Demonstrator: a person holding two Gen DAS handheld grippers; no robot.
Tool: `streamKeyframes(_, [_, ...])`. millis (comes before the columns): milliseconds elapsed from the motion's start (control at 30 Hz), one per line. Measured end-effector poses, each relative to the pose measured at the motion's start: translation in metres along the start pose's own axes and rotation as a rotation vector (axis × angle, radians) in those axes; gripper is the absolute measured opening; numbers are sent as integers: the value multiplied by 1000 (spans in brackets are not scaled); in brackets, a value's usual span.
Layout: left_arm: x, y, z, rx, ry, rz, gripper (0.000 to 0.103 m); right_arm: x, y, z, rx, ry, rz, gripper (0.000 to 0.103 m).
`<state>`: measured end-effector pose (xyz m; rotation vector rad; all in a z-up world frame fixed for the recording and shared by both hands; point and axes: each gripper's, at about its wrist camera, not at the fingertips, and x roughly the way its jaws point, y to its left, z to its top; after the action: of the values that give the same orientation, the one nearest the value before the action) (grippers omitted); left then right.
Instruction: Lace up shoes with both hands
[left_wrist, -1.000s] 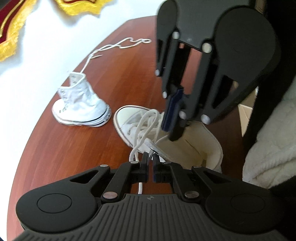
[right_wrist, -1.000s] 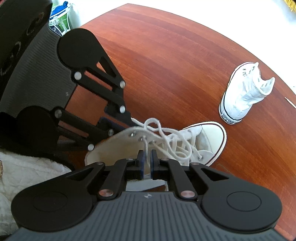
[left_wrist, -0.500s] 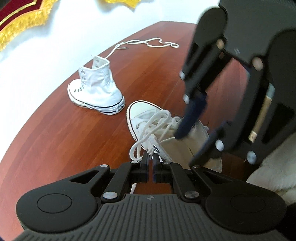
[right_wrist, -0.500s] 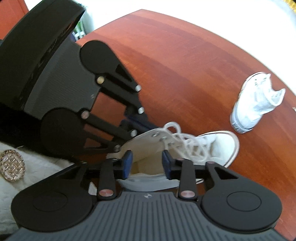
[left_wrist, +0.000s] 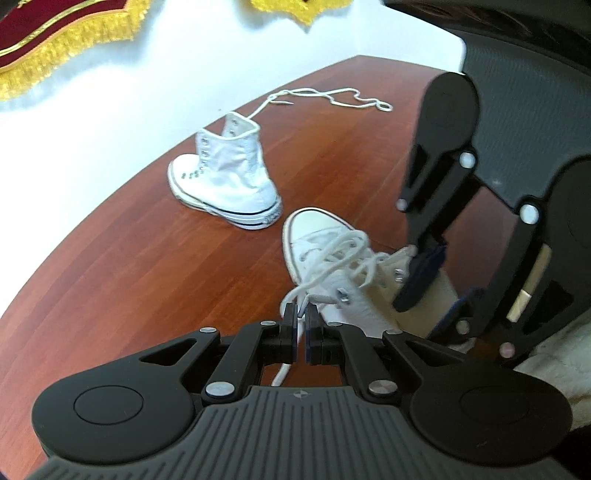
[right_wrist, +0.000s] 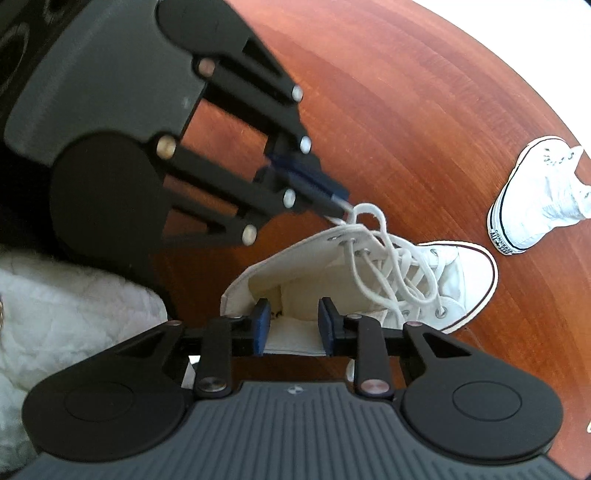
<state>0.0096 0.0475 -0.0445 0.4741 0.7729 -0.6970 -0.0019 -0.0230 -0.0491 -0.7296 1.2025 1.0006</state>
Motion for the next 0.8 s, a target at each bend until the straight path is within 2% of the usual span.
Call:
streamKeyframes(333, [-8, 40, -5, -110, 10, 123, 4, 0, -3, -8, 33, 15, 1, 28])
streamKeyframes(667, [-23, 34, 2, -125, -33, 77, 4, -30, -29, -10, 202, -167, -60, 28])
streamKeyframes(800, [-27, 28, 4, -119, -46, 69, 4, -37, -37, 1, 235, -212, -51, 28])
